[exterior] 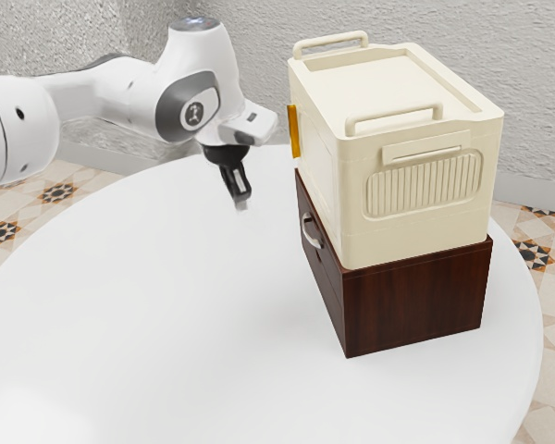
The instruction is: Push the drawer handle with one arm to close the drawer
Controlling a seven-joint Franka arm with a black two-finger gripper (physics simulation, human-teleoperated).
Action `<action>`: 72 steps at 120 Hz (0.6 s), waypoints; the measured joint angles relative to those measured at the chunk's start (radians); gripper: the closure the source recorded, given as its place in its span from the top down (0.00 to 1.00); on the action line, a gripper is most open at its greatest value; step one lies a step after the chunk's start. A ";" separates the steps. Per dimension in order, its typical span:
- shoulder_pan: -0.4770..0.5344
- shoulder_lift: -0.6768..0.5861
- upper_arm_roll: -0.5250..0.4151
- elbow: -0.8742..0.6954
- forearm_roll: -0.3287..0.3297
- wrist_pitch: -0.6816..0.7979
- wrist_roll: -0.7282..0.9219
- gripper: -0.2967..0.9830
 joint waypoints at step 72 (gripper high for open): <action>-0.124 -0.045 0.114 0.133 0.056 -0.375 -0.299 0.73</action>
